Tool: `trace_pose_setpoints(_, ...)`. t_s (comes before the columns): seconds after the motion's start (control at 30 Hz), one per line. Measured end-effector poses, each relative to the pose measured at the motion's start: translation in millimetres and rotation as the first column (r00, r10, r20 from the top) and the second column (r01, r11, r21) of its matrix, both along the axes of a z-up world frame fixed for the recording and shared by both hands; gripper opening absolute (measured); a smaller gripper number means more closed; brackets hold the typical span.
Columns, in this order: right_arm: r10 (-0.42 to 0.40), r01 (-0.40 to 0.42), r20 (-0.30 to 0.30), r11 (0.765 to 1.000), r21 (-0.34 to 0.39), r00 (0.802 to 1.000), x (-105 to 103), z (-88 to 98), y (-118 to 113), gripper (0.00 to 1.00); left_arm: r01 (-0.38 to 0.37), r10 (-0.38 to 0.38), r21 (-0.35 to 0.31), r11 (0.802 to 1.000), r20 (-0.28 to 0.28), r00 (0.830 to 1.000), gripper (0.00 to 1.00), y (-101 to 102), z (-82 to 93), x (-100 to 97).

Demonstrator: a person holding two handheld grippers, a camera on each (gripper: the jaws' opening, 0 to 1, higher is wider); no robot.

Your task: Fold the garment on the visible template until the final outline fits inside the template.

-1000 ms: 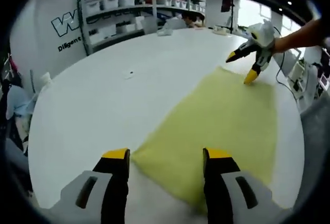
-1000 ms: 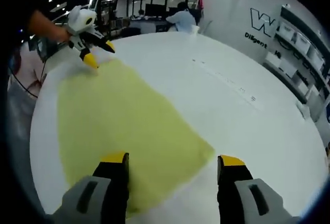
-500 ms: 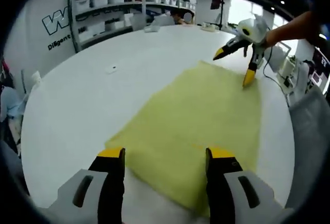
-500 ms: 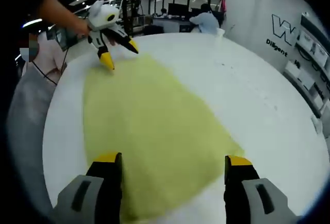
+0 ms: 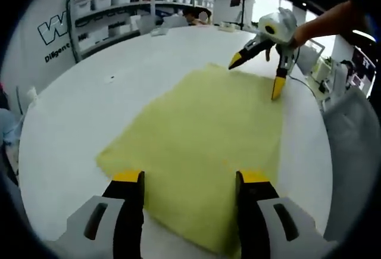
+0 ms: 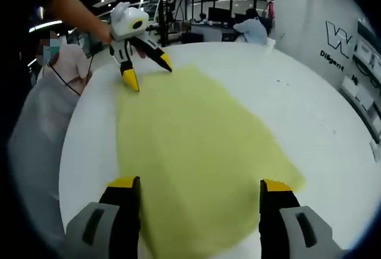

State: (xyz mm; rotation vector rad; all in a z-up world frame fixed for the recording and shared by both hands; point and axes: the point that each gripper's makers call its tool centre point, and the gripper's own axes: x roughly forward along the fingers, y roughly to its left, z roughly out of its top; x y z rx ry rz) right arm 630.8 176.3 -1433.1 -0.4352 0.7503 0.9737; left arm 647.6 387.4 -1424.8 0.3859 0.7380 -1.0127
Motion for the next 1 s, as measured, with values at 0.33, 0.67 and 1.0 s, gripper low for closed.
trace_pose_setpoints(0.33, -0.021, 0.021, -0.003, 1.000, 0.004, 1.000, -12, -15.1, -6, 0.73, -0.004, 0.004, 0.032, 0.999, -0.002, 1.000, 0.58, 1, -13.1, 3.3)
trace_pose_setpoints(0.67, -0.079, 0.078, 0.022, 0.996, 0.041, 0.997, -3, -15.6, -8, 0.73, -0.035, 0.035, 0.005, 0.999, 0.020, 0.999, 0.57, -2, -12.8, 19.5)
trace_pose_setpoints(1.0, -0.068, 0.068, 0.014, 0.997, 0.025, 0.998, 11, -15.1, -12, 0.73, -0.050, 0.050, -0.004, 0.999, 0.022, 0.998, 0.57, -6, -12.2, 29.5)
